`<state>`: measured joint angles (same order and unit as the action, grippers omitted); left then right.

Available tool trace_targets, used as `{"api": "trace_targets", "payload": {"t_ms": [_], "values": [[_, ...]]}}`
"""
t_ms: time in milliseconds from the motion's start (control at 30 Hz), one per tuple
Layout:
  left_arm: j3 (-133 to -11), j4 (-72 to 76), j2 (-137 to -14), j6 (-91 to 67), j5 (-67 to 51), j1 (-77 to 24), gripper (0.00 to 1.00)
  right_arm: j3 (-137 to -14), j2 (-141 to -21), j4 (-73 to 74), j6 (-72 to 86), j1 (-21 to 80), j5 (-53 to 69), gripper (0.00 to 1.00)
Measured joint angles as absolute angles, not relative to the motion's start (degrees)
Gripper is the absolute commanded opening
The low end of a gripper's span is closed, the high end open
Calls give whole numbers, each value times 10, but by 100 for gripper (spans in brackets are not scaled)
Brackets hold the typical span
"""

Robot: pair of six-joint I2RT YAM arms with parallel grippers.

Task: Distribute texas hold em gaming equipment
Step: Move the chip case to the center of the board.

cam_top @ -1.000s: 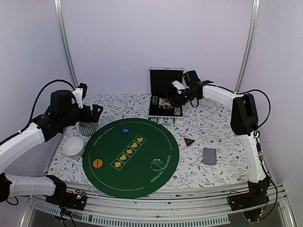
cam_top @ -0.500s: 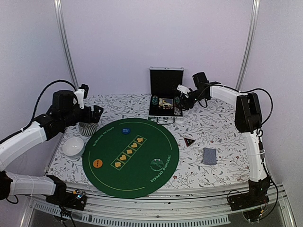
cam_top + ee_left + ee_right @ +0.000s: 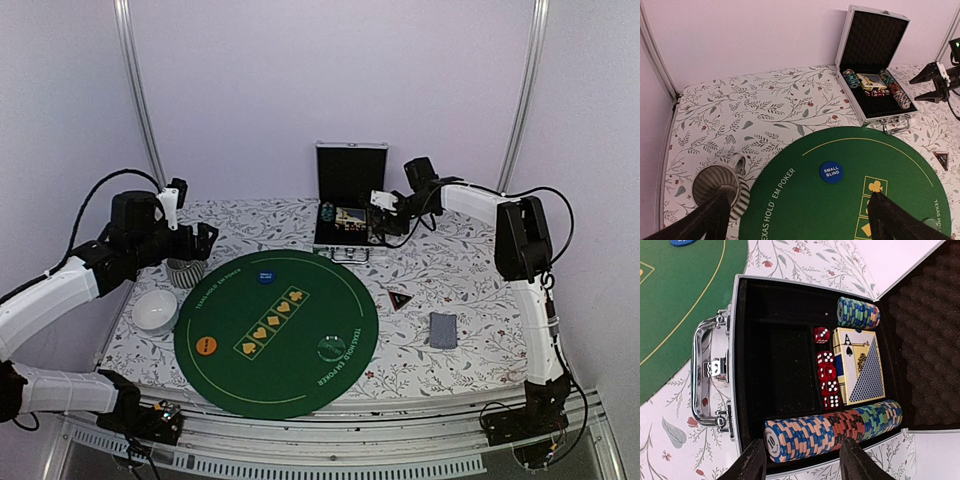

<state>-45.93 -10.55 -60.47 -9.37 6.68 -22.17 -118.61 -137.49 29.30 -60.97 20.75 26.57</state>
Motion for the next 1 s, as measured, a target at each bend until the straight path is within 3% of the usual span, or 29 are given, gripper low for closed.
{"api": "trace_targets", "payload": {"t_ms": [167,333,1000], "values": [[-459,-105,-605,-94,65,-222,98,-1178,-1388,292,-633,211,252,49],[-459,-105,-605,-94,64,-222,98,-1178,-1404,284,-638,213,238,35],[-458,-105,-604,-94,61,-221,98,-1145,-1397,244,-680,241,152,31]]}}
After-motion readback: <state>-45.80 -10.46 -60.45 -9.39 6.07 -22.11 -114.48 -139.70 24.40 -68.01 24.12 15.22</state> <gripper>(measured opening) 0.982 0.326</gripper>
